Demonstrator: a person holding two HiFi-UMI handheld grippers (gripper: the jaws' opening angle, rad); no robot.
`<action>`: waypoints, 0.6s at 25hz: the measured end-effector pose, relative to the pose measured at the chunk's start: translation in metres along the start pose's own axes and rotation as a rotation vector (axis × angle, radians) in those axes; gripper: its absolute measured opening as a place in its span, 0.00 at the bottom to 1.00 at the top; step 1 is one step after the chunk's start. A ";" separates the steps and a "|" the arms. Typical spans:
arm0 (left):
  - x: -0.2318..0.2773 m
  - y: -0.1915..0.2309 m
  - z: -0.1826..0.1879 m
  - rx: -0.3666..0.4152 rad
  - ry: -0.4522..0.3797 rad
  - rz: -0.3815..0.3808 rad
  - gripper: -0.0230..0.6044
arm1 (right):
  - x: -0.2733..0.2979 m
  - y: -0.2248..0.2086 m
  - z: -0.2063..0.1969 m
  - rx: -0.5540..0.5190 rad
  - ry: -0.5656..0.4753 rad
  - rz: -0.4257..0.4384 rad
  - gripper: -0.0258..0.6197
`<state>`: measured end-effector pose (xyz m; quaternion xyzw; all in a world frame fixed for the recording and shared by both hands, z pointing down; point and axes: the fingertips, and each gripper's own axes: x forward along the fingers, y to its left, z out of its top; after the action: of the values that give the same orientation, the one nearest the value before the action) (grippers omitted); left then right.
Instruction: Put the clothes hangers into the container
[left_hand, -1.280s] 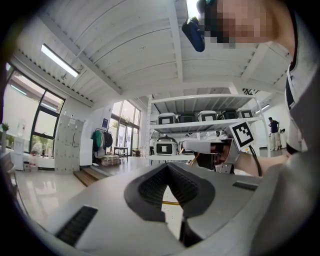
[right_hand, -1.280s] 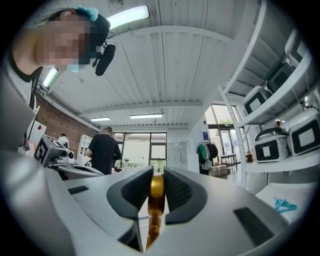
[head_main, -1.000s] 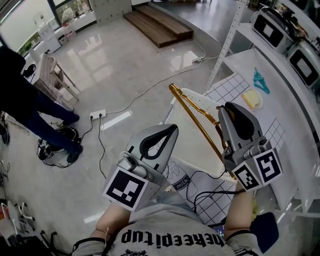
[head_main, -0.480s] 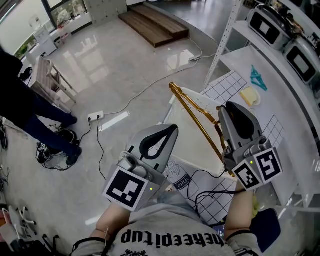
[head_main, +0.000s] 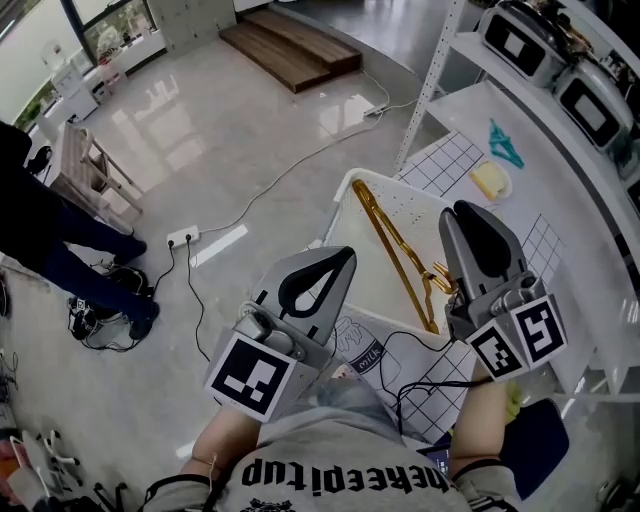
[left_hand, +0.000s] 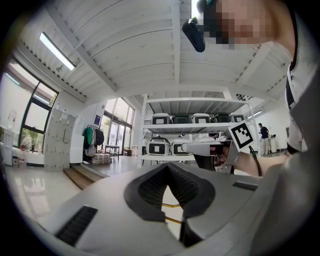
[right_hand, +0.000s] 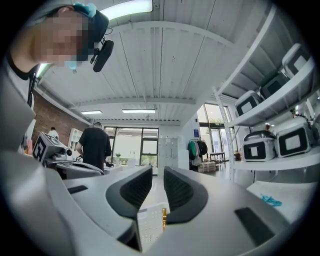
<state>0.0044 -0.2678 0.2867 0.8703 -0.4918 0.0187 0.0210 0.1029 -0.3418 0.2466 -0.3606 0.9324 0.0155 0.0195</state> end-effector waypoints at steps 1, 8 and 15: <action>-0.001 -0.001 0.000 -0.001 0.000 -0.009 0.06 | -0.002 0.002 0.000 0.000 0.005 -0.004 0.19; -0.013 -0.004 0.000 -0.009 -0.010 -0.065 0.06 | -0.016 0.017 0.002 -0.001 0.010 -0.064 0.07; -0.032 -0.009 0.001 -0.014 -0.023 -0.130 0.06 | -0.032 0.042 0.002 -0.011 0.015 -0.125 0.06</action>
<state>-0.0047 -0.2359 0.2840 0.9004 -0.4344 0.0037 0.0224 0.0987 -0.2893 0.2467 -0.4183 0.9081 0.0168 0.0117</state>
